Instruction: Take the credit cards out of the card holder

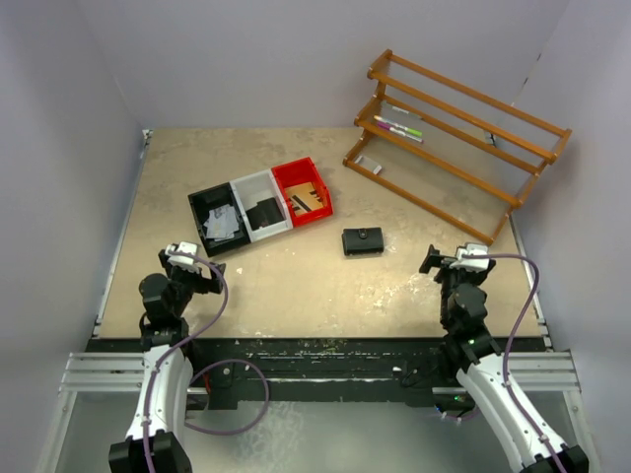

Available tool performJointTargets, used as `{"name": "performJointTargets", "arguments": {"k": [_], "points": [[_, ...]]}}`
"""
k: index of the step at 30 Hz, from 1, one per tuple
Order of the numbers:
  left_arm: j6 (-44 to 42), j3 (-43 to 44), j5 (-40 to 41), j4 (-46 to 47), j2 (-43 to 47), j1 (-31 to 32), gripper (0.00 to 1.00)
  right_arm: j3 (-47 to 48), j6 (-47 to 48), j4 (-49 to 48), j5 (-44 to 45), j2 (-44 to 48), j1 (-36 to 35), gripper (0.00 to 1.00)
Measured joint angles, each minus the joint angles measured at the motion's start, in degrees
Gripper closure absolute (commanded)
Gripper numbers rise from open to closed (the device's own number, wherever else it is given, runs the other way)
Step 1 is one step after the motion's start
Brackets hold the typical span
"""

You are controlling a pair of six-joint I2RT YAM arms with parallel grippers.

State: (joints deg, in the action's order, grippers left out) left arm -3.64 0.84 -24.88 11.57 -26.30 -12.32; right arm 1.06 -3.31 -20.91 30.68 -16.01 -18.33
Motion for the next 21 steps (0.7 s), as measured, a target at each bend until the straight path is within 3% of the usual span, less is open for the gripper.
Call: {"name": "performJointTargets", "arguments": {"k": [5,9,16,21], "points": [[0.0,5.22,0.0,-5.2,-1.68,-0.04,0.01,1.31,0.02,1.53,2.86,-0.79,0.0,0.0],[-3.96,22.84,-0.94,-15.06,-12.02,-0.04,0.01,11.34,-4.33,7.98,6.58,-8.94,0.0,0.0],[-12.13,56.22,-4.33,-39.69,-33.27,-0.04,0.01,39.19,-26.77,25.92,8.79,-28.52,0.02,0.0],[-15.54,66.47,-7.41,-55.95,-41.99,-0.04,0.01,41.97,-32.48,28.5,0.74,-36.13,0.07,0.0]]}}
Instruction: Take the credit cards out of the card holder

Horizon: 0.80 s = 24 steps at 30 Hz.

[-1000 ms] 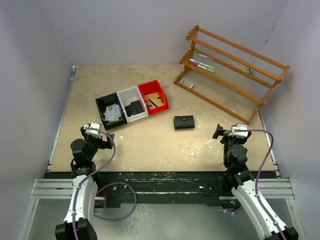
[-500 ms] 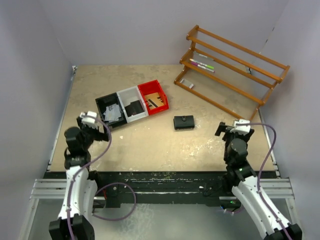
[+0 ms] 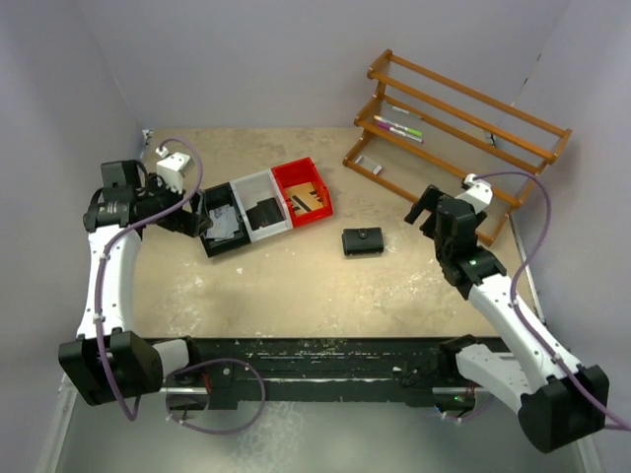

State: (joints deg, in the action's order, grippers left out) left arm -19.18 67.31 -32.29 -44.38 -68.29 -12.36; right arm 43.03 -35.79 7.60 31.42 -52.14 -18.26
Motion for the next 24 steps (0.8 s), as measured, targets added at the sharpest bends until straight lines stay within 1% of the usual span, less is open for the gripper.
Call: {"name": "performJointTargets", "arguments": {"k": [2,4,9,11,14,16,24], "points": [[-1.01,0.57,-0.2,-4.63,-0.85,0.0,0.01,-1.09,-0.13,-0.96,-4.61,-2.67,-0.28,0.0],[-1.6,0.59,0.0,-7.89,-0.74,0.0,0.01,-2.23,-0.33,-1.6,-6.75,-4.09,-1.55,0.0],[-3.13,1.66,0.07,-14.25,1.18,0.0,0.01,-2.78,-0.74,-4.61,-7.58,-9.49,-10.49,0.0],[-3.39,2.47,-0.33,-15.74,1.81,0.0,0.01,-2.75,-0.87,-6.4,-7.34,-13.68,-14.36,0.0],[-3.74,3.45,-0.85,-17.46,2.21,0.0,0.01,-2.75,-0.94,-7.52,-7.13,-19.74,-18.18,0.0],[-4.0,3.85,-1.29,-18.43,2.21,0.0,0.01,-2.75,-0.92,-8.17,-6.86,-23.17,-19.32,0.0],[-4.44,5.49,-3.23,-21.9,2.89,0.0,0.01,-2.08,-0.63,-7.98,-5.42,-30.75,-19.5,0.0]]}}
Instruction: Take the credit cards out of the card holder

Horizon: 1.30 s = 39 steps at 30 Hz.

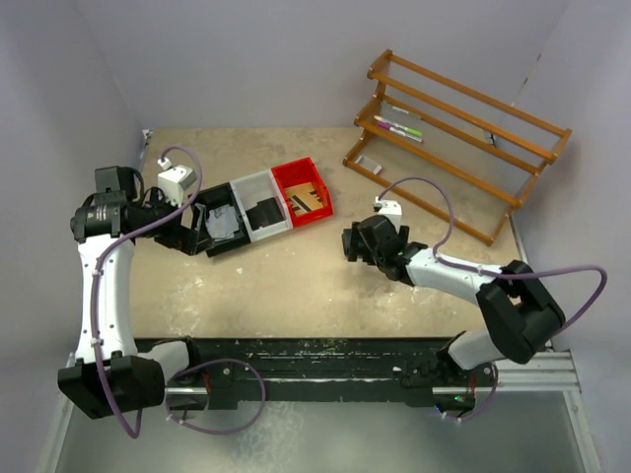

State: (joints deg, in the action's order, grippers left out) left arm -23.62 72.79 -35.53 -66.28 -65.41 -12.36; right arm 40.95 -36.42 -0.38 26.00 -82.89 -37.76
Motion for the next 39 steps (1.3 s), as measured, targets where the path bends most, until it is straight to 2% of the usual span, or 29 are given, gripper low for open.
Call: {"name": "performJointTargets", "arguments": {"k": [4,8,12,20,23,28,36,39], "points": [[-0.09,0.5,-0.87,-0.92,1.31,0.0,0.01,4.81,0.26,1.73,0.02,-3.48,0.33,0.0],[-1.07,0.5,-2.45,-1.44,2.23,0.0,0.01,13.68,-4.04,6.03,2.45,-7.91,0.55,0.0],[-2.08,0.5,-3.3,-1.75,1.84,0.0,0.01,21.73,-13.46,12.94,5.22,-11.72,0.66,0.0],[-4.04,0.48,-3.58,-1.53,1.44,0.0,0.01,43.1,-37.13,37.29,8.04,-27.36,0.7,0.0],[-4.48,0.46,-3.8,-1.09,1.51,0.0,0.01,43.5,-43.28,42.99,8.04,-29.68,0.7,0.0],[-4.7,0.44,-4.17,-0.7,1.57,0.0,0.01,40.63,-47.17,44.59,7.65,-28.94,0.7,0.0],[-5.03,0.44,-4.17,-0.7,3.37,0.0,0.01,33.77,-41.18,34.75,6.97,-27.67,0.02,0.0],[-5.14,0.44,-4.2,-0.72,4.2,0.0,0.01,30.58,-37.48,31.41,7.23,-26.36,-1.88,0.04]]}}
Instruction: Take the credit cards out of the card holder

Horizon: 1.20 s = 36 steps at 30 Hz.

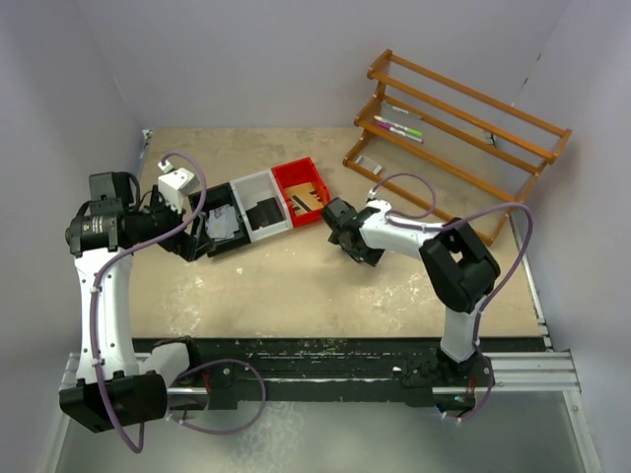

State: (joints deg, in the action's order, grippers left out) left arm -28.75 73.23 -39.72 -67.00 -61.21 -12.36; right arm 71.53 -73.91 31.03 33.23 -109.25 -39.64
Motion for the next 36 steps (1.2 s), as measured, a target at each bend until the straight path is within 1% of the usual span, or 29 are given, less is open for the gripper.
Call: {"name": "performJointTargets", "arguments": {"k": [1,4,7,9,11,18,26,29,36], "points": [[0.02,0.0,-0.02,-0.02,0.17,0.0,0.01,-1.53,1.46,-1.6,-0.02,1.03,-1.11,0.07],[0.07,0.0,-0.33,-0.04,0.26,0.0,0.01,-6.45,6.01,-7.45,-1.27,4.33,-4.04,0.09],[0.17,0.0,-0.66,-0.13,0.26,0.0,0.01,-10.71,9.94,-12.22,-3.3,7.43,-5.51,0.07],[0.22,0.0,-0.76,-0.22,0.26,0.0,0.01,-11.96,12.09,-13.77,-4.37,8.39,-5.4,0.04],[0.22,0.0,-0.85,-0.35,0.31,0.0,0.01,-12.07,13.18,-13.77,-4.46,8.5,-5.05,0.0],[0.22,0.0,-1.22,-0.42,0.63,0.0,0.01,-11.39,12.15,-10.58,-3.87,8.41,-3.85,0.0],[0.15,0.0,-1.2,-0.42,0.87,0.0,0.01,-4.5,11.06,-8.55,-3.89,6.29,-0.87,0.0],[0.17,0.0,-1.2,-0.37,0.87,0.0,0.01,-2.99,11.02,-8.39,-4.11,4.76,0.79,0.02],[0.59,-0.2,-1.11,0.74,-0.72,0.0,0.01,-3.58,10.38,-7.85,-2.99,2.19,2.19,0.12]]}}
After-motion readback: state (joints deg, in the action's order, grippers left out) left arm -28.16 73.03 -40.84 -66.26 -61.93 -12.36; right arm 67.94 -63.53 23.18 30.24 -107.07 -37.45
